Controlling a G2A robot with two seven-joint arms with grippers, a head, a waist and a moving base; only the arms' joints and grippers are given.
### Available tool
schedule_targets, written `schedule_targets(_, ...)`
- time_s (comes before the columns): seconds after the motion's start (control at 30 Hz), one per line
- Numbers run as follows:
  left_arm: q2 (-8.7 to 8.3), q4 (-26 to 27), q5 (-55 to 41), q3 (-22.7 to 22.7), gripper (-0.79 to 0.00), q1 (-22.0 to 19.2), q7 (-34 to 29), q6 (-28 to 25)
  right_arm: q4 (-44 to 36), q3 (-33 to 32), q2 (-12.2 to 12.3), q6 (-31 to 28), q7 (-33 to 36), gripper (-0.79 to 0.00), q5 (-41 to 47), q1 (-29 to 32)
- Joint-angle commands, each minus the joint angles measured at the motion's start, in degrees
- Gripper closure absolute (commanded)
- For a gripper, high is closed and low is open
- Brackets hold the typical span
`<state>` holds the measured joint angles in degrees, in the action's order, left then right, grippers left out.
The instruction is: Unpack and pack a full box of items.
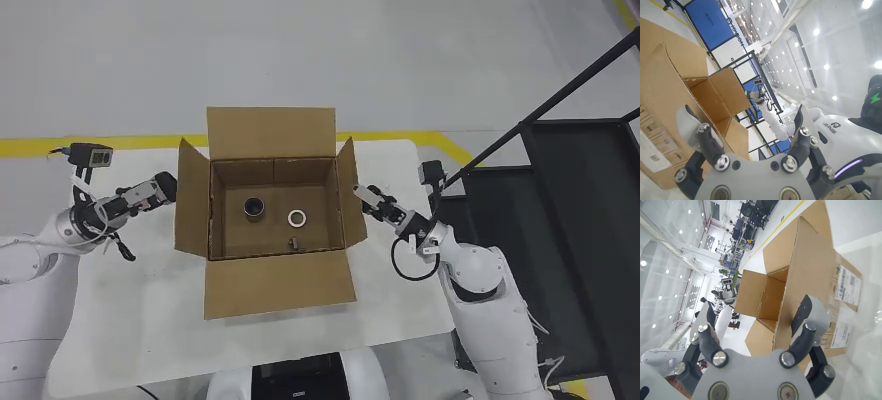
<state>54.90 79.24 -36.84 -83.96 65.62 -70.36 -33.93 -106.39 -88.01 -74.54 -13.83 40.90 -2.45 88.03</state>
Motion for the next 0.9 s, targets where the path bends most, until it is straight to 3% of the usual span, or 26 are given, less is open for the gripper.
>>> schedule_targets(0.0,0.14,0.6,2.4,1.8,-0.785,-1.0,0.2,-0.2,0.4,1.6,0.0,0.0,0.2,-0.785,0.4,-0.5)
schedule_targets(0.4,1.51,-3.1,8.5,14.8,-0.785,-8.1,-0.8,0.8,5.1,8.8,0.1,0.8,0.0,-0.785,-2.3,-2.5)
schedule_targets(0.87,0.71,-7.8,12.9,21.3,-0.785,-10.7,-0.4,0.4,8.6,12.8,0.6,1.9,-1.0,-0.785,-8.8,-4.3)
